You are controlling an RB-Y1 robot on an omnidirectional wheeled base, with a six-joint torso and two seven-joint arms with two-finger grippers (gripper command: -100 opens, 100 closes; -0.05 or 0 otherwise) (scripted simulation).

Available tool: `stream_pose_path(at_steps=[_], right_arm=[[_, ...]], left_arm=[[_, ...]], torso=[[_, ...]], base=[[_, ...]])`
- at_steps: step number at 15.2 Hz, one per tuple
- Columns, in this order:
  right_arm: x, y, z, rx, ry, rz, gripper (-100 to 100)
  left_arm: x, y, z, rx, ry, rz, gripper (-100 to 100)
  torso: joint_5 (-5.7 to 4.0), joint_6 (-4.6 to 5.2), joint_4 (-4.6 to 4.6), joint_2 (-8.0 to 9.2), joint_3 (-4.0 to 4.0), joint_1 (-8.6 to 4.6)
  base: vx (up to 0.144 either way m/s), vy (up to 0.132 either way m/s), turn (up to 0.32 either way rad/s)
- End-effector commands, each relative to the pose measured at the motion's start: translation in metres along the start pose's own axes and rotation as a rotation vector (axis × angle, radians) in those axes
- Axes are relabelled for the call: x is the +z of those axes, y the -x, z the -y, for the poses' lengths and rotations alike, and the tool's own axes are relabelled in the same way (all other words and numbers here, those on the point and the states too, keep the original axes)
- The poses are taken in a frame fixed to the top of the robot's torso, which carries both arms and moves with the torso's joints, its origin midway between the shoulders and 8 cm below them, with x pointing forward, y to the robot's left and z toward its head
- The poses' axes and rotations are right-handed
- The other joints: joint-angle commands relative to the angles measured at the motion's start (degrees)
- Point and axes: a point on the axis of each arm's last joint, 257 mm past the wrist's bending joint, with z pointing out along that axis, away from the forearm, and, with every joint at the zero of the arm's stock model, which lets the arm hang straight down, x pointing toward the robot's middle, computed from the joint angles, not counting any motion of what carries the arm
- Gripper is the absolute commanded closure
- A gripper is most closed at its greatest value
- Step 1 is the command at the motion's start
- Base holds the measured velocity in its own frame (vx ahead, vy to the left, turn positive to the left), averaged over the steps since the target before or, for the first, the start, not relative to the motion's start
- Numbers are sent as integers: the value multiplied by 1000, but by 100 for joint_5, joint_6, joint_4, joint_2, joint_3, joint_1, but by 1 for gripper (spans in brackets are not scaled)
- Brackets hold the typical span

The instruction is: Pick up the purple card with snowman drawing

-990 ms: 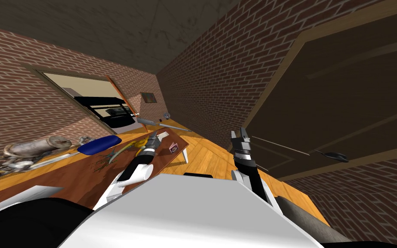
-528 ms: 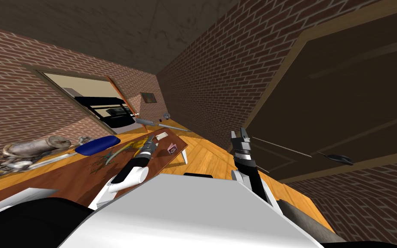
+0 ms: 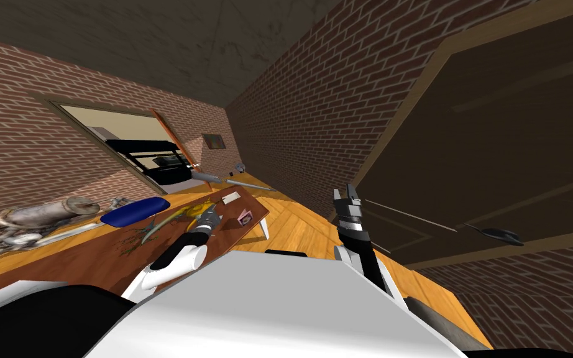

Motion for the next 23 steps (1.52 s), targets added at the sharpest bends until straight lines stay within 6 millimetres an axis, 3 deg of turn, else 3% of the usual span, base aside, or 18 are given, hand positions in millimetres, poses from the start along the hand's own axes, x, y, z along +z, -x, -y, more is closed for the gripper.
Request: stream_pose_path(at_steps=[1,3,4,5,8,13,15,19,23], right_arm=[[0,0,0,0,0,0,0],[0,0,0,0,0,0,0],[0,0,0,0,0,0,0],[0,0,0,0,0,0,0],[0,0,0,0,0,0,0],[0,0,0,0,0,0,0],[0,0,0,0,0,0,0],[0,0,0,0,0,0,0],[0,0,0,0,0,0,0]], left_arm=[[-4,23,-18,-21,63,44,-100],[-5,24,-23,-22,83,48,-100],[-9,40,-37,-39,131,81,-100],[-9,40,-38,-39,135,82,-100],[-22,70,-66,-76,230,146,-100],[-39,97,-93,-116,322,207,-100],[-57,119,-114,-155,396,262,-100],[-76,137,-135,-194,469,312,-100],[-111,165,-163,-263,577,393,-100]], torso=[[0,0,0,0,0,0],[-2,0,-2,-8,-5,-11],[-1,1,-1,-4,-3,-4],[0,0,-1,-4,-2,-1],[0,0,-4,-15,-9,-4],[-3,-1,-5,-24,-14,-14],[-4,0,-7,-32,-18,-16],[-5,0,-12,-54,-31,-25],[-4,0,-13,-59,-34,-17]], base=[[98,-75,4],[83,-54,15],[78,-35,0],[88,-34,8],[121,-55,9],[128,-69,11],[189,-76,9],[191,-90,12],[206,-83,11]])
